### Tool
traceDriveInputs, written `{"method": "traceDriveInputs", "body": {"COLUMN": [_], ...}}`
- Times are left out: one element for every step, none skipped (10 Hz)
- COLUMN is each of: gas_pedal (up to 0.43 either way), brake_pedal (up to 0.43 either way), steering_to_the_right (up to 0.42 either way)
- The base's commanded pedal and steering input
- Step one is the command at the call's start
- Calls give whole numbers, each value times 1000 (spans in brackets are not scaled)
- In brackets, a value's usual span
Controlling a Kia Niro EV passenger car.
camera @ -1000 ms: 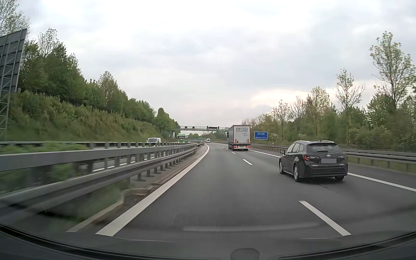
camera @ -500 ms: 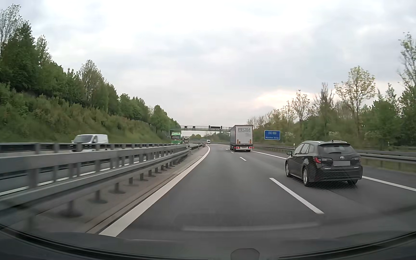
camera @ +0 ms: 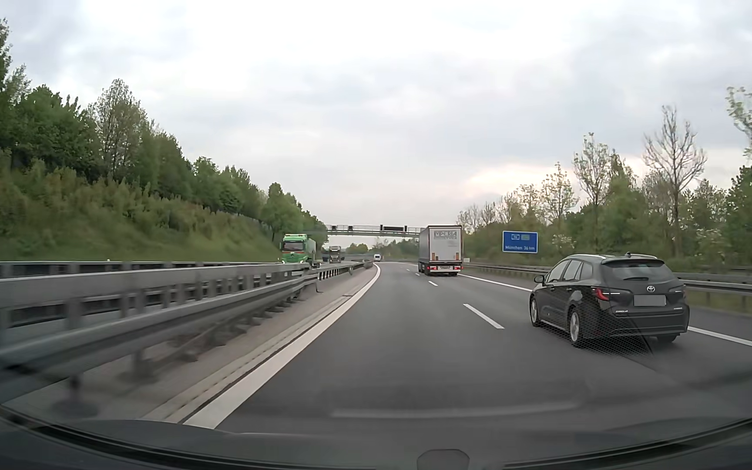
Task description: Follow the waypoints while adhering to traffic rules and regulations
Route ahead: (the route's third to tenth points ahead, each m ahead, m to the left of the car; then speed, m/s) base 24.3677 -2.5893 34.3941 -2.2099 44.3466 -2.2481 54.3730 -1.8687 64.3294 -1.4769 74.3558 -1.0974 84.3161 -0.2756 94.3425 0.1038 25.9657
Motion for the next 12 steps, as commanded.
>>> {"method": "traceDriveInputs", "body": {"gas_pedal": [118, 118, 118, 118, 118, 118, 118, 130, 130, 130, 130, 130], "brake_pedal": [0, 0, 0, 0, 0, 0, 0, 0, 0, 0, 0, 0], "steering_to_the_right": [-3, -3, -3, -3, -3, -3, -3, -3, -4, -6, -5, -5]}}
